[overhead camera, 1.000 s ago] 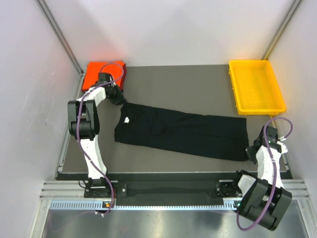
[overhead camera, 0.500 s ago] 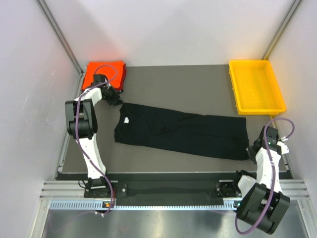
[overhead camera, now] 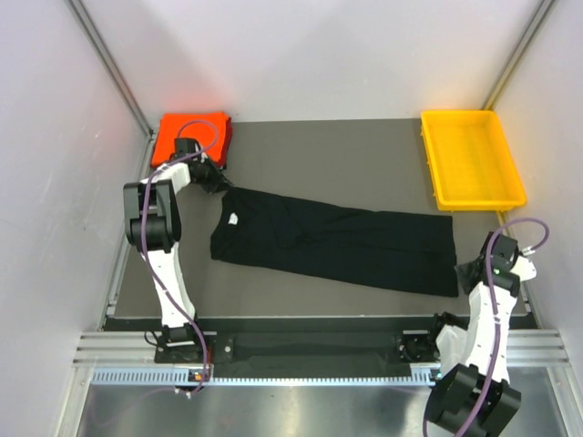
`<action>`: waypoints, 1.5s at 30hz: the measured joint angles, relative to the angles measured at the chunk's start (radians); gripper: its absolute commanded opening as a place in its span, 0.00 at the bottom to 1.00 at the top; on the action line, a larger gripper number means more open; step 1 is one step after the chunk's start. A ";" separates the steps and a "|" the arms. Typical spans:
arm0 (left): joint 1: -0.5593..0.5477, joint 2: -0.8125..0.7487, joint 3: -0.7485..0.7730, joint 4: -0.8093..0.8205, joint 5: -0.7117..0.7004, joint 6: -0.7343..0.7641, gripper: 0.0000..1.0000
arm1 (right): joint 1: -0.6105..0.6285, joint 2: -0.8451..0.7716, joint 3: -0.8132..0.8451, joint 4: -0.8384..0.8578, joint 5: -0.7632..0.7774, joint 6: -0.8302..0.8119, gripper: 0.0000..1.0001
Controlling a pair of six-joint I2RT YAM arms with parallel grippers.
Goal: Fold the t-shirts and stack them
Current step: Fold the tshirt
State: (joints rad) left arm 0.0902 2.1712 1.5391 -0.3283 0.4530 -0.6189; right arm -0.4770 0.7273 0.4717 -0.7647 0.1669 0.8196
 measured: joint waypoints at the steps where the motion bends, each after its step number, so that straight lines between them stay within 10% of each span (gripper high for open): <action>1: -0.003 0.003 0.001 0.006 0.002 0.000 0.00 | 0.000 0.000 0.017 -0.014 0.000 -0.004 0.31; 15: -0.083 0.107 0.157 0.059 -0.010 -0.028 0.00 | -0.004 0.018 0.156 0.012 -0.300 -0.061 0.37; 34: -0.229 0.540 0.745 0.372 -0.114 -0.264 0.00 | 0.008 0.005 0.217 0.377 -0.598 -0.128 0.44; 45: -0.270 0.557 0.783 0.546 -0.138 -0.317 0.46 | 0.108 0.153 0.337 0.356 -0.518 -0.196 0.45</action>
State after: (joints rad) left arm -0.1799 2.7277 2.3219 0.2180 0.3149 -0.9356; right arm -0.3695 0.8803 0.8085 -0.4088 -0.3508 0.6231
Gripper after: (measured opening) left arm 0.442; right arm 0.444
